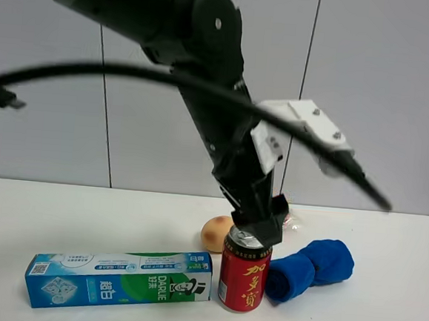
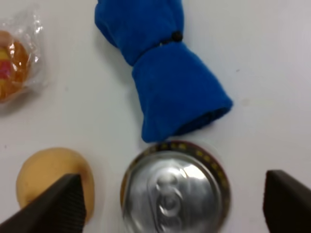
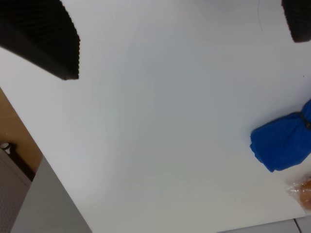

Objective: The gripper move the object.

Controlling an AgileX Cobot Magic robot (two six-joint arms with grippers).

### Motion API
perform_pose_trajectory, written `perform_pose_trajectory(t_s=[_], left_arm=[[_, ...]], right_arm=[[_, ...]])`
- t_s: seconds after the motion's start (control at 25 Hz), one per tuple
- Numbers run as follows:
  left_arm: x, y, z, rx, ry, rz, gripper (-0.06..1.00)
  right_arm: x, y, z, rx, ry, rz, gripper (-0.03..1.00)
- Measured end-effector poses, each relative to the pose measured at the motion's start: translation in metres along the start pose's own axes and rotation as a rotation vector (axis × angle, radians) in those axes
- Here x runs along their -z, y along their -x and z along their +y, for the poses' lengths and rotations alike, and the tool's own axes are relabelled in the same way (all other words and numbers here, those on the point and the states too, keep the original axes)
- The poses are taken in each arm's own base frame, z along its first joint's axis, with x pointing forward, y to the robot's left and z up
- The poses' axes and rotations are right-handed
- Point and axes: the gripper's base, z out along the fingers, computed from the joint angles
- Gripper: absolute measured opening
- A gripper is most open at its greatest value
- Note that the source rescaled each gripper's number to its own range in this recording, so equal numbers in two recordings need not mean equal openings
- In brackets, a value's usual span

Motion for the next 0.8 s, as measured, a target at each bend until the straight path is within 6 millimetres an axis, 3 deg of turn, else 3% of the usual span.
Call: perform_pose_trajectory(t_s=[0.2, 0.44, 0.64, 0.8], left_arm=[[0.057, 0.014, 0.01, 0.146, -0.076, 0.088, 0.27], [0.136, 0.02, 0.044, 0.322, 0.045, 0.075, 0.28], [0.198, 0.002, 0.07, 0.462, 0.18, -0.009, 0.28], [0.251, -0.019, 0.079, 0.583, 0.282, -0.086, 0.28]], right_arm=[[0.0, 0.0, 0.0, 0.0, 0.0, 0.0, 1.0], [0.0, 0.0, 0.0, 0.0, 0.0, 0.0, 1.0], [0.0, 0.0, 0.0, 0.0, 0.0, 0.0, 1.0], [0.0, 0.0, 0.0, 0.0, 0.0, 0.0, 1.0]])
